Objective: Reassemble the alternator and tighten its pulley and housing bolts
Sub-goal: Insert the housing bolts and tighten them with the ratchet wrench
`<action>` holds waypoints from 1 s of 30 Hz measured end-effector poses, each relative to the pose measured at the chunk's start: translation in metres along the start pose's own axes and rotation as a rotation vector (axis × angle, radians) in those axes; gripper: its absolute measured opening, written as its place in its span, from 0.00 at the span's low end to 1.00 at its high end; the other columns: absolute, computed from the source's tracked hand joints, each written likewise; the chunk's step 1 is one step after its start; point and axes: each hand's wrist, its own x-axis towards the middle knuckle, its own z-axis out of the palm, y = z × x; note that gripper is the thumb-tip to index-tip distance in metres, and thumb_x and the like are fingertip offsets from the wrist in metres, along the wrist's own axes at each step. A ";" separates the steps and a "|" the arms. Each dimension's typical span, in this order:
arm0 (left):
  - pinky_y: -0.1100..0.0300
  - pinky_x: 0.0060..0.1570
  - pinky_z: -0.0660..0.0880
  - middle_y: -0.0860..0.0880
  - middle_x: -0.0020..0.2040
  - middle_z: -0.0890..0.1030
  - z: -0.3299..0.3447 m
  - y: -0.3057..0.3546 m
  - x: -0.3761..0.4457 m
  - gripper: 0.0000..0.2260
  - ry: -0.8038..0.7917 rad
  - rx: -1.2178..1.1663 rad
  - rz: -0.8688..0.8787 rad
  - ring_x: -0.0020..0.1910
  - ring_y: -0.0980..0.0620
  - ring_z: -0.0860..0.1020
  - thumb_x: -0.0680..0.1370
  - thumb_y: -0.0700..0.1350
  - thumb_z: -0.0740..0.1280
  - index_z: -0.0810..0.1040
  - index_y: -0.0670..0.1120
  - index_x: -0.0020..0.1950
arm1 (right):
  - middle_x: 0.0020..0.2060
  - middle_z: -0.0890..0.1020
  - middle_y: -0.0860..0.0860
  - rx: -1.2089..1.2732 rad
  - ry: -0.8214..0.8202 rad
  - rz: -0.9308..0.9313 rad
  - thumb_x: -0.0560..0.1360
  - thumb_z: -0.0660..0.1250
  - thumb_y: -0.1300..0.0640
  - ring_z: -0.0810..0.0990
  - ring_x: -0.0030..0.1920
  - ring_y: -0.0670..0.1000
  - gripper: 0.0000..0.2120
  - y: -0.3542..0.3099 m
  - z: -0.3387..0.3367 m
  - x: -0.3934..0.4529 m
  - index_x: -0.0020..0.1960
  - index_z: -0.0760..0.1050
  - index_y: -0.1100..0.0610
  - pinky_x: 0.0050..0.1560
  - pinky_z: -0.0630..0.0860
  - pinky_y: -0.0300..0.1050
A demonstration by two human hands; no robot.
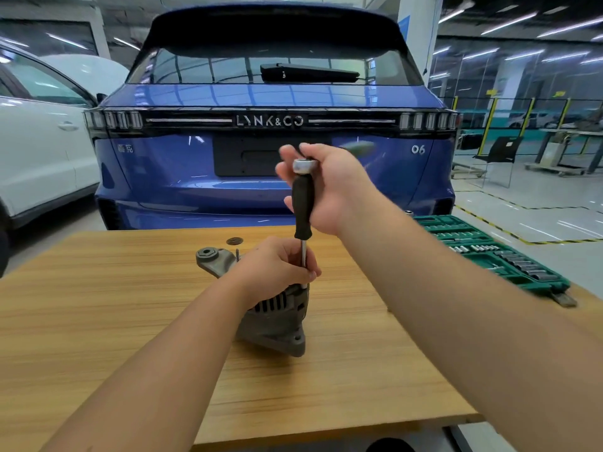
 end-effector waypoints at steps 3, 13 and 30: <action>0.61 0.47 0.74 0.61 0.45 0.86 0.000 0.001 0.001 0.13 -0.002 0.011 0.009 0.44 0.66 0.82 0.78 0.44 0.73 0.82 0.64 0.43 | 0.44 0.84 0.51 0.082 0.105 -0.260 0.80 0.67 0.57 0.81 0.45 0.48 0.04 0.015 -0.003 0.001 0.53 0.79 0.56 0.46 0.75 0.44; 0.64 0.44 0.73 0.61 0.44 0.86 0.000 0.000 0.000 0.14 0.007 -0.006 0.009 0.43 0.66 0.82 0.78 0.42 0.74 0.83 0.62 0.43 | 0.51 0.81 0.57 -1.500 0.097 -1.211 0.81 0.63 0.57 0.77 0.49 0.60 0.14 0.027 -0.016 -0.003 0.62 0.79 0.62 0.46 0.74 0.57; 0.59 0.49 0.77 0.58 0.45 0.86 0.000 -0.001 0.001 0.11 -0.014 0.007 0.029 0.45 0.62 0.83 0.78 0.43 0.74 0.84 0.61 0.43 | 0.29 0.71 0.49 -1.831 0.167 -0.767 0.83 0.57 0.46 0.69 0.30 0.52 0.20 -0.015 0.002 -0.010 0.34 0.68 0.52 0.30 0.61 0.45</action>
